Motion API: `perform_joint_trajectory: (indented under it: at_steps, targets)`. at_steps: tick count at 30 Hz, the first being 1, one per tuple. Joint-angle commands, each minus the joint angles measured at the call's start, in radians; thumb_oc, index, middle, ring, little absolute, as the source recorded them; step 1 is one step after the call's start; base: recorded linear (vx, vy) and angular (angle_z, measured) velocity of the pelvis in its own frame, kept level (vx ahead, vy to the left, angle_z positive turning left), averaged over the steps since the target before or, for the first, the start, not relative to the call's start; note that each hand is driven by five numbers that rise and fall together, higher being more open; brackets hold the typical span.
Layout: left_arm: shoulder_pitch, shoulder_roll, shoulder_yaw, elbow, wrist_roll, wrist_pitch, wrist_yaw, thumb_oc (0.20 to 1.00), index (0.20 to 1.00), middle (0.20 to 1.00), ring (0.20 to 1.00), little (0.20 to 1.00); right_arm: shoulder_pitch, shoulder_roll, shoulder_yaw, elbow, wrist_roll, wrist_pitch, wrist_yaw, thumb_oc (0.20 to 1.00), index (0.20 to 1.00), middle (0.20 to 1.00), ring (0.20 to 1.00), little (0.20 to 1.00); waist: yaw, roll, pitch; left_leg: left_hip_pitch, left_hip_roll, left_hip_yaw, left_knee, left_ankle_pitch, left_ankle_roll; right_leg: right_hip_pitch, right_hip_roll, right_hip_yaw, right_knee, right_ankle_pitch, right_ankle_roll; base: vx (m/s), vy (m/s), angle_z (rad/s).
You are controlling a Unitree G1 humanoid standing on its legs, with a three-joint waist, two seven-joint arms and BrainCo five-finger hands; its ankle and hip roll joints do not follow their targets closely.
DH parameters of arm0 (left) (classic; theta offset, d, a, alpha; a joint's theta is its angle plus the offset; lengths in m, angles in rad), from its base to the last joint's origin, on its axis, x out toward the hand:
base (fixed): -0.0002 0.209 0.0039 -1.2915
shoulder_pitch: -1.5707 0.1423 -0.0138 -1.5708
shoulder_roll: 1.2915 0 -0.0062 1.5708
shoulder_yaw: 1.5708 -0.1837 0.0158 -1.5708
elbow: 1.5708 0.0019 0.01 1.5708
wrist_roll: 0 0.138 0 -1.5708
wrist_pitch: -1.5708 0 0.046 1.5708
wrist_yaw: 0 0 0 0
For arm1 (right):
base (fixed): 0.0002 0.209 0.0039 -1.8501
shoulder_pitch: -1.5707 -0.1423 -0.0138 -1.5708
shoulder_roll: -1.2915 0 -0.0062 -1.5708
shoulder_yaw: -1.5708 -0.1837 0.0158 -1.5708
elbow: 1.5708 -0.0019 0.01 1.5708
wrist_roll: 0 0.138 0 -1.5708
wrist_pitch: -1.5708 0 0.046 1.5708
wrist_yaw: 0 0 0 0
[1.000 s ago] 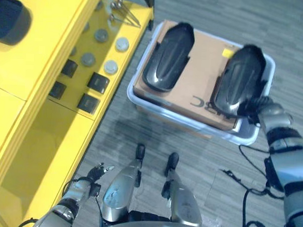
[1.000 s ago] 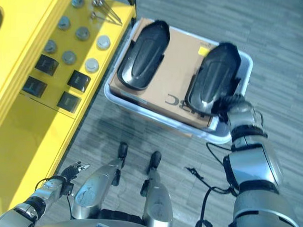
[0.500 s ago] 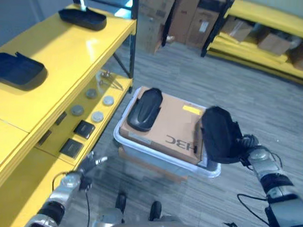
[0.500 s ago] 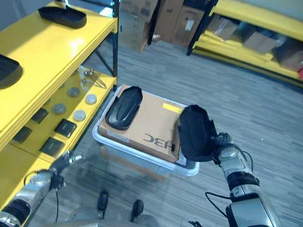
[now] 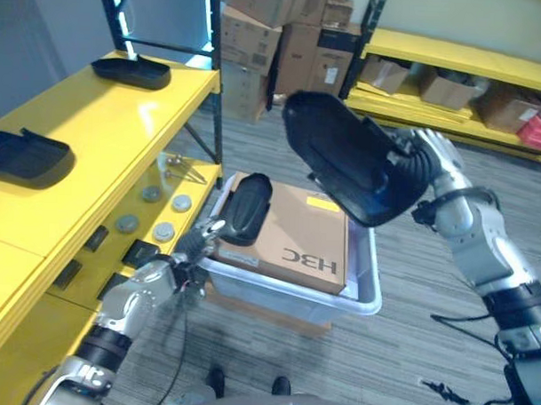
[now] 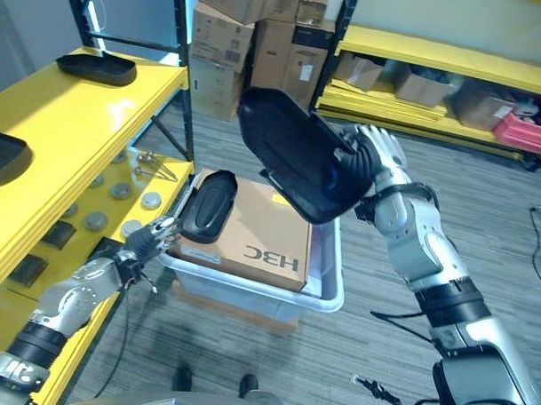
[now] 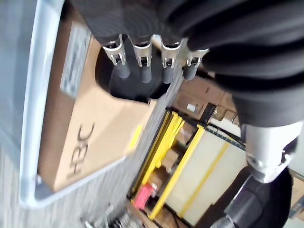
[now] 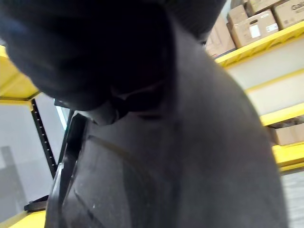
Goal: Move parts from the plastic box to the shelf.
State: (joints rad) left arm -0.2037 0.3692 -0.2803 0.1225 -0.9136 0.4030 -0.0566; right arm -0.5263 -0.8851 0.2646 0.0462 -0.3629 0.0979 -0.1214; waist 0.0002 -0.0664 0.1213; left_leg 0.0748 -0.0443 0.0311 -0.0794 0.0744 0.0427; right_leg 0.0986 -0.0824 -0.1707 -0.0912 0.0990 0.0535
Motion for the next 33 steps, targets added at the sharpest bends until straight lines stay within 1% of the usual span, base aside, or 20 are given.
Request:
perform_joint_trajectory:
  at_steps: [1,3,5,6,8,12,14,16,17,18,19,20,23,24,27,32,33]
  targets:
    - [-0.118,-0.035,-0.053,0.012,-0.226,-0.070,0.002,1.000,1.000,1.000,1.000,1.000,-0.170,-0.089,0.015,0.028,-0.010,-0.068,-0.083,0.200,0.200,0.200,0.200,0.200,0.016,0.020,-0.074,0.056,0.096,0.020,0.000,-0.016,-0.082,0.048,-0.024,-0.017,0.046,-0.032,0.055,-0.01,0.044,-0.05]
    - [-0.137,-0.060,-0.063,-0.022,-0.259,-0.096,0.011,1.000,1.000,1.000,1.000,1.000,-0.198,-0.075,0.038,0.020,-0.006,-0.083,-0.086,0.200,0.200,0.200,0.200,0.200,0.012,0.019,-0.077,0.057,0.096,0.023,0.001,-0.018,-0.082,0.048,-0.025,-0.014,0.044,-0.031,0.056,-0.02,0.037,-0.09]
    - [-0.154,-0.079,-0.085,-0.051,-0.252,-0.134,0.007,1.000,1.000,1.000,1.000,1.000,-0.222,-0.056,0.060,0.014,0.014,-0.098,-0.085,0.200,0.200,0.200,0.200,0.200,0.010,0.016,-0.077,0.057,0.094,0.023,0.002,-0.021,-0.081,0.046,-0.025,-0.010,0.044,-0.030,0.056,-0.03,0.027,-0.14]
    - [-0.160,-0.085,-0.089,-0.061,-0.248,-0.142,0.016,1.000,1.000,1.000,1.000,1.000,-0.229,-0.048,0.068,0.011,0.018,-0.099,-0.084,0.200,0.200,0.200,0.200,0.200,0.011,0.016,-0.077,0.057,0.093,0.022,0.002,-0.021,-0.080,0.046,-0.026,-0.010,0.044,-0.030,0.056,-0.03,0.021,-0.15]
    - [-0.186,-0.096,-0.107,-0.084,-0.227,-0.183,0.028,1.000,1.000,1.000,1.000,1.000,-0.260,-0.012,0.100,-0.004,0.026,-0.107,-0.062,0.200,0.200,0.200,0.200,0.200,0.013,0.013,-0.076,0.058,0.089,0.019,0.003,-0.026,-0.077,0.045,-0.027,-0.008,0.043,-0.029,0.057,-0.02,0.015,-0.08]
    - [-0.217,-0.114,-0.128,-0.108,-0.225,-0.209,0.044,1.000,1.000,1.000,1.000,1.000,-0.285,0.043,0.150,-0.022,0.043,-0.131,-0.024,0.200,0.200,0.200,0.200,0.200,0.015,0.011,-0.077,0.061,0.087,0.018,0.003,-0.031,-0.075,0.046,-0.030,-0.008,0.041,-0.028,0.060,0.00,0.003,-0.01]
    - [-0.236,-0.125,-0.142,-0.118,-0.220,-0.232,0.064,1.000,1.000,1.000,1.000,1.000,-0.300,0.094,0.194,-0.018,0.056,-0.169,-0.018,0.200,0.200,0.200,0.200,0.200,0.021,0.011,-0.078,0.062,0.085,0.016,0.003,-0.033,-0.073,0.048,-0.031,-0.008,0.037,-0.027,0.059,0.00,0.000,0.00]
    - [-0.245,-0.129,-0.143,-0.124,-0.222,-0.237,0.092,1.000,1.000,1.000,1.000,1.000,-0.305,0.125,0.217,-0.030,0.069,-0.201,-0.020,0.200,0.200,0.200,0.200,0.200,0.024,0.012,-0.080,0.063,0.083,0.014,0.001,-0.035,-0.071,0.049,-0.031,-0.008,0.034,-0.027,0.060,0.00,0.000,0.00]
    - [-0.247,-0.129,-0.142,-0.124,-0.215,-0.238,0.096,1.000,1.000,1.000,1.000,1.000,-0.305,0.129,0.220,-0.034,0.070,-0.205,-0.021,0.200,0.200,0.200,0.200,0.200,0.024,0.012,-0.080,0.063,0.083,0.013,0.001,-0.035,-0.071,0.050,-0.031,-0.008,0.034,-0.027,0.060,0.00,0.000,0.00]
    - [-0.251,-0.128,-0.142,-0.118,-0.229,-0.276,0.088,1.000,1.000,1.000,1.000,1.000,-0.304,0.146,0.227,-0.055,0.077,-0.213,-0.031,0.200,0.200,0.200,0.200,0.200,0.026,0.013,-0.081,0.064,0.082,0.012,0.000,-0.036,-0.070,0.050,-0.031,-0.008,0.033,-0.027,0.060,0.00,0.000,0.00]
    - [-0.247,-0.133,-0.147,-0.130,-0.211,-0.263,0.132,1.000,1.000,1.000,1.000,1.000,-0.292,0.161,0.224,-0.072,0.088,-0.230,-0.026,0.200,0.200,0.200,0.200,0.200,0.028,0.014,-0.078,0.062,0.081,0.008,0.001,-0.036,-0.070,0.048,-0.031,-0.006,0.035,-0.026,0.061,-0.03,0.024,0.00]
    - [-0.250,-0.133,-0.146,-0.113,-0.167,-0.283,0.141,1.000,1.000,1.000,1.000,1.000,-0.278,0.176,0.221,-0.104,0.096,-0.243,-0.027,0.200,0.200,0.200,0.200,0.200,0.027,0.014,-0.078,0.063,0.079,0.007,-0.001,-0.038,-0.068,0.048,-0.032,-0.006,0.034,-0.025,0.063,0.00,0.000,0.00]
    - [-0.258,-0.125,-0.134,-0.095,-0.152,-0.287,0.153,1.000,1.000,1.000,1.000,1.000,-0.271,0.188,0.216,-0.150,0.116,-0.232,-0.010,0.200,0.200,0.200,0.200,0.200,0.027,0.014,-0.081,0.062,0.078,0.007,-0.002,-0.038,-0.066,0.045,-0.033,-0.005,0.032,-0.024,0.065,-0.02,0.008,-0.01]
    - [-0.259,-0.122,-0.121,-0.085,-0.137,-0.294,0.171,1.000,1.000,1.000,1.000,1.000,-0.251,0.200,0.209,-0.179,0.138,-0.235,0.004,0.200,0.200,0.200,0.200,0.200,0.028,0.014,-0.080,0.055,0.076,0.007,-0.005,-0.028,-0.065,0.038,-0.035,-0.006,0.033,-0.016,0.064,-0.07,0.022,-0.02]
    - [-0.254,-0.122,-0.106,-0.080,-0.131,-0.297,0.182,1.000,1.000,1.000,1.000,1.000,-0.230,0.208,0.206,-0.202,0.151,-0.235,0.027,0.200,0.200,0.200,0.200,0.200,0.030,0.015,-0.084,0.053,0.076,0.006,-0.008,-0.028,-0.064,0.037,-0.035,-0.008,0.029,-0.016,0.066,-0.03,0.007,0.00]
    - [-0.243,-0.124,-0.084,-0.086,-0.043,-0.308,0.218,1.000,1.000,1.000,1.000,1.000,-0.187,0.236,0.201,-0.235,0.201,-0.237,0.068,0.200,0.200,0.200,0.200,0.200,0.034,0.014,-0.085,0.043,0.077,0.004,-0.008,-0.028,-0.065,0.034,-0.037,-0.013,0.022,-0.012,0.068,-0.02,0.004,0.00]
    - [-0.237,-0.123,-0.081,-0.086,-0.030,-0.319,0.225,1.000,1.000,1.000,1.000,1.000,-0.175,0.242,0.197,-0.246,0.213,-0.233,0.078,0.200,0.200,0.200,0.200,0.200,0.035,0.013,-0.086,0.047,0.078,0.003,-0.008,-0.038,-0.067,0.040,-0.037,-0.014,0.018,-0.018,0.070,0.00,0.000,0.00]
